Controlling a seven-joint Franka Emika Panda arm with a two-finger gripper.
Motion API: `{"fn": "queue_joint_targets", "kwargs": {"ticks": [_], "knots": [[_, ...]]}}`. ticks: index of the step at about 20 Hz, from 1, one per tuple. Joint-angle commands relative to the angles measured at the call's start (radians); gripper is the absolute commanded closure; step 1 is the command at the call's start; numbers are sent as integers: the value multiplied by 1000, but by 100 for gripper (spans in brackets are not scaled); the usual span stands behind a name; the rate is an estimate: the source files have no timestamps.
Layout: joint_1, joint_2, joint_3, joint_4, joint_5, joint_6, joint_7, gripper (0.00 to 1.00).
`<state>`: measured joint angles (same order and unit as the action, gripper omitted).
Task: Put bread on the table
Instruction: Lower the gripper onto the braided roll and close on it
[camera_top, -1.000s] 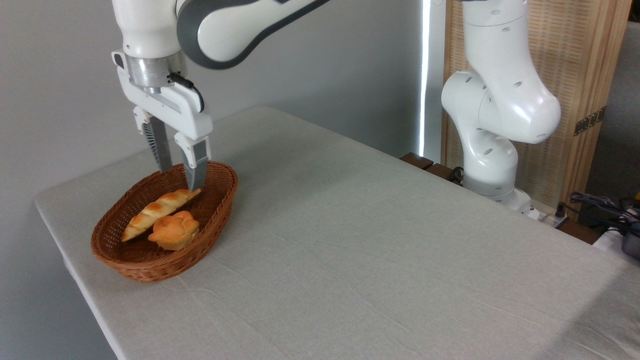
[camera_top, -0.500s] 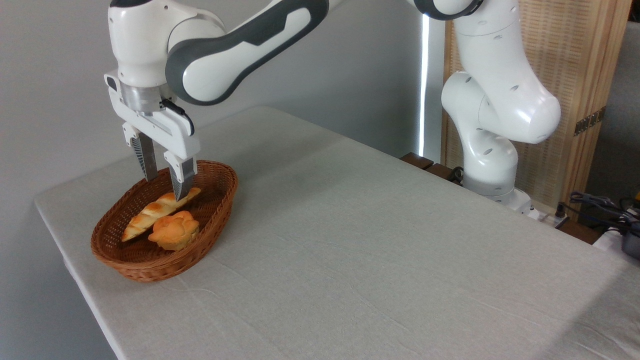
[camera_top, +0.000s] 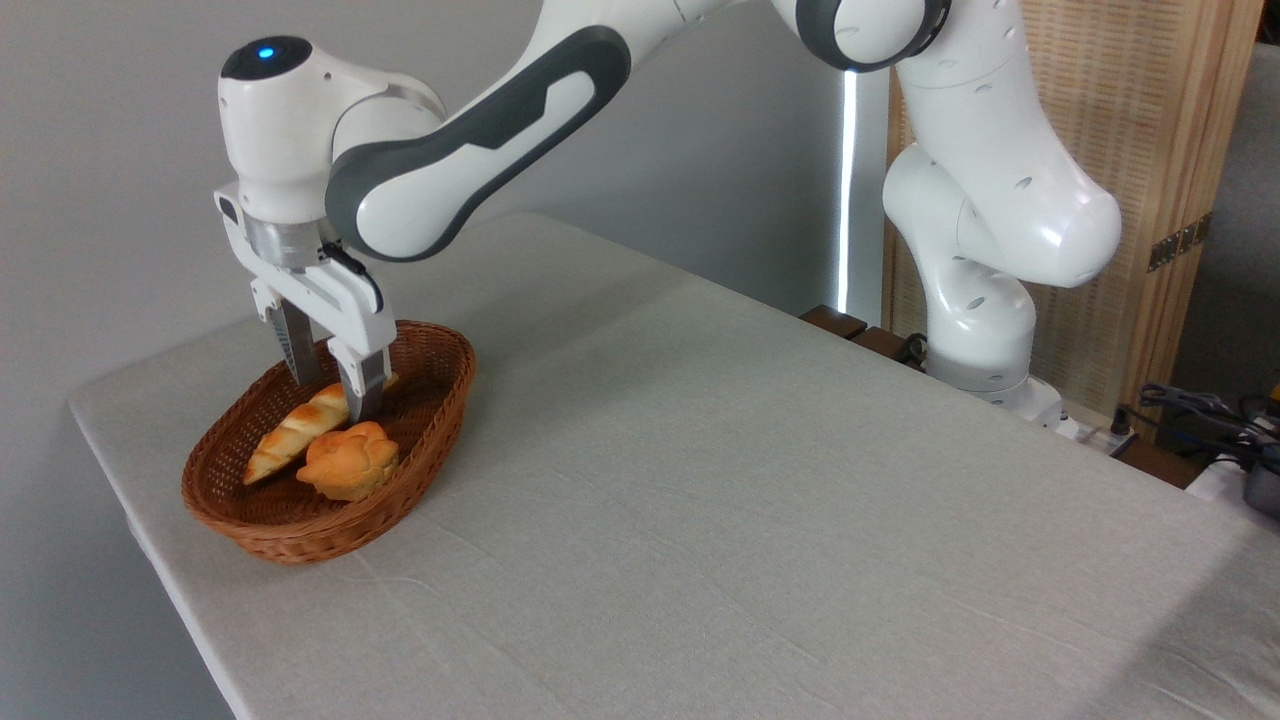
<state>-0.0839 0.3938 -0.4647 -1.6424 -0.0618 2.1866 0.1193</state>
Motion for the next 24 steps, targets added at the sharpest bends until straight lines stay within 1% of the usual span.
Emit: {"fn": "queue_joint_targets", "kwargs": {"ticks": [1,3,4,5,6,7,11,24], "knots": [[1,25,-6,9,72,24,-43,0],[1,28,-6,9,74,24,-41,0],[1,27,-6,9,76,22,-41,9],[1,27,-6,9,76,22,-40,24],[1,25,-8,9,74,22,-40,49],[1,25,-6,10,73,22,-40,57],[1,22,-8,9,73,22,-40,61],[1,7,-9,12,68,22,-47,61]]}}
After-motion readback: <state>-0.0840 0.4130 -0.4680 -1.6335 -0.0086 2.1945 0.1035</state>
